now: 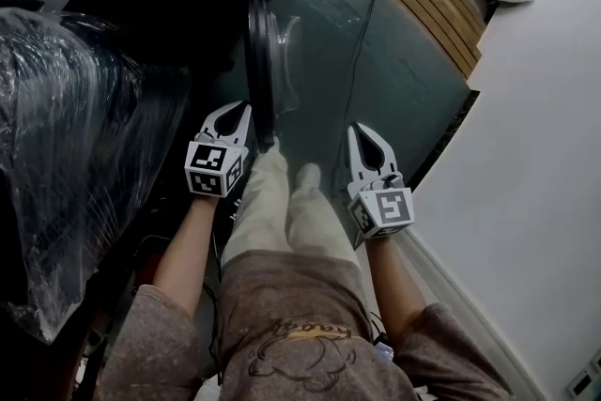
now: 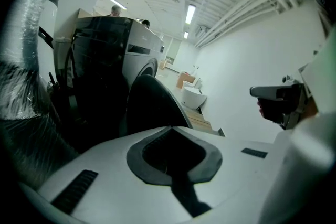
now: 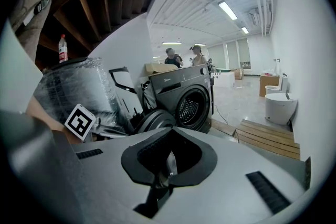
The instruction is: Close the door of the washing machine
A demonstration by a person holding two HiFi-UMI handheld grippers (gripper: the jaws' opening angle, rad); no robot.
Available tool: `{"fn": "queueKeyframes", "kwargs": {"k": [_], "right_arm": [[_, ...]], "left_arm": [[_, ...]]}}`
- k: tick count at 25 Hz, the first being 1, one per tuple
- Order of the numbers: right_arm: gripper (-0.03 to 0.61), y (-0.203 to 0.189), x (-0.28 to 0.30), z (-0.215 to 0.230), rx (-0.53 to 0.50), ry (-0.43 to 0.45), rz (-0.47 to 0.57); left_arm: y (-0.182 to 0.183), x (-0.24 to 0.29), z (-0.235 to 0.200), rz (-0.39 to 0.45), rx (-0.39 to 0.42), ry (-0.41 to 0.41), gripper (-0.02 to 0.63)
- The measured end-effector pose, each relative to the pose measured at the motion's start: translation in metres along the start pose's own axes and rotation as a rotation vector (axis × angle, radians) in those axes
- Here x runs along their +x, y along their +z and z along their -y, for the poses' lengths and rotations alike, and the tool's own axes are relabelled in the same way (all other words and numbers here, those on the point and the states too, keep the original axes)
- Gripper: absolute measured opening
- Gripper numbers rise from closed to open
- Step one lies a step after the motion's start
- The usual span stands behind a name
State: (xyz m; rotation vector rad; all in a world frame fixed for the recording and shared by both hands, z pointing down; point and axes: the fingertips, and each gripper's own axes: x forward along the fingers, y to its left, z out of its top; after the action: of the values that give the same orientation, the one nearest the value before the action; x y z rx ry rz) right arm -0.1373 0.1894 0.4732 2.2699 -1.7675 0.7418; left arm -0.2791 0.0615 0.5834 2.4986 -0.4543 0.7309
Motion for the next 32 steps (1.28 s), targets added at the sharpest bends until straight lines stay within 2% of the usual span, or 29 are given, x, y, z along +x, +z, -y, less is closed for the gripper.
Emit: {"fn": "queueKeyframes", "kwargs": {"k": [15,24,29,32], "right_arm": [[-0.006,-0.017,-0.03,0.041,0.072,-0.137,-0.013],[-0.006,-0.03,-0.013,0.065,0.089,-0.151,0.024],[-0.006,-0.03,0.003,0.091,0.116,-0.173,0.026],[-0.006,-0.035,0.014,0.111,0.117,-0.156,0.009]], "left_arm": [[0.028,0.067,0.059,-0.037,0.083,-0.153,0.002],[0.048,0.11,0.094,-0.006,0.115,-0.251,0.002],[0.063,0.134,0.108,0.0,0.125,-0.274,0.002],[0.072,0.15,0.115,0.009,0.118,-0.278,0.002]]}}
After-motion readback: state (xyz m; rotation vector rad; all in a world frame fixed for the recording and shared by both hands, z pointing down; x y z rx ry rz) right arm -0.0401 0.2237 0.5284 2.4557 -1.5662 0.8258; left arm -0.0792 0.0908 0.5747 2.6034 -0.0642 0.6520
